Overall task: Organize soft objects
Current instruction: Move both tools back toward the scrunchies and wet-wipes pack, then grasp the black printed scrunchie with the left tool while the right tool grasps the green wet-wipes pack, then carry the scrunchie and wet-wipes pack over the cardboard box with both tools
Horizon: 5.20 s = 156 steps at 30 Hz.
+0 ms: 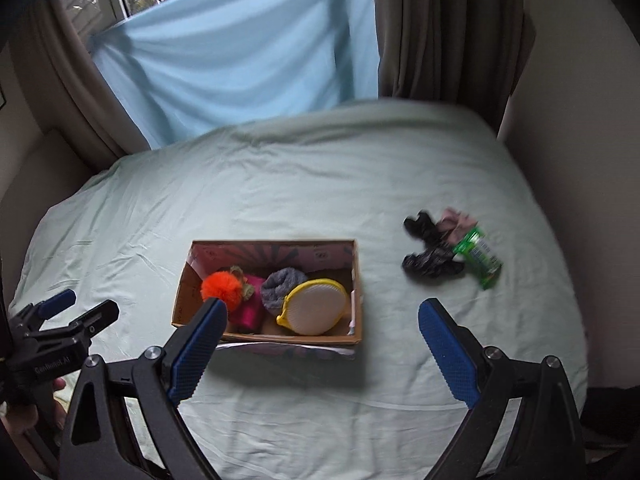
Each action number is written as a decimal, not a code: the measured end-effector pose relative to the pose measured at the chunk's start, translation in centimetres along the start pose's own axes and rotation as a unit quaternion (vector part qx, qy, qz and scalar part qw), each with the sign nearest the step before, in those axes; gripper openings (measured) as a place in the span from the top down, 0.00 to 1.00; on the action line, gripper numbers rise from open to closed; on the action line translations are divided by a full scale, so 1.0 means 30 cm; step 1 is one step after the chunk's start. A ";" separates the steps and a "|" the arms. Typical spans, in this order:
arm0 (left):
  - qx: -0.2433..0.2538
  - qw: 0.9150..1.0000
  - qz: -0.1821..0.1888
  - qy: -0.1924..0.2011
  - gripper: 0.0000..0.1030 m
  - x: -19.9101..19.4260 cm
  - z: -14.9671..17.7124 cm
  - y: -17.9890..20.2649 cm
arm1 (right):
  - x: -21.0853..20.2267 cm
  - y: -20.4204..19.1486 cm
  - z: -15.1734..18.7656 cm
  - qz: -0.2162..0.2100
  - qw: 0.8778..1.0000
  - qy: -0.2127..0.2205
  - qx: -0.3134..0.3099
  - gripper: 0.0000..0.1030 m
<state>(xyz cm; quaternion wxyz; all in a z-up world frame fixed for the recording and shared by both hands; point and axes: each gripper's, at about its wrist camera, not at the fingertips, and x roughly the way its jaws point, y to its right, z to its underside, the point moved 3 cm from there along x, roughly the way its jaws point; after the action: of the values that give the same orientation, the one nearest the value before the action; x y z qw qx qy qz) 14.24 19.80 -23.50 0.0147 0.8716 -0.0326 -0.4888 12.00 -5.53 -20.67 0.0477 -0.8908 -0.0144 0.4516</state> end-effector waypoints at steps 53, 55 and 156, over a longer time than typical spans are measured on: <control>0.192 0.980 0.023 0.054 0.01 0.473 -0.081 1.341 | 0.339 1.041 -0.119 -0.038 0.988 0.059 -0.140 0.07; 0.210 0.977 0.023 0.037 0.01 0.573 -0.089 1.354 | 0.419 1.054 -0.116 -0.044 0.987 0.047 -0.145 0.07; 0.035 0.999 0.006 -0.033 0.64 0.311 -0.155 0.165 | 0.432 -0.057 -0.110 -0.083 0.992 -0.099 -0.012 0.64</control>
<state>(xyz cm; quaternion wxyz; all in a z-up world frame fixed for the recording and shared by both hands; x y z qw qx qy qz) 22.86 14.17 -28.75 -0.0135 0.8546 -0.0554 -0.5162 22.38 -3.17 -28.99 0.0727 -0.8378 -0.0979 0.5322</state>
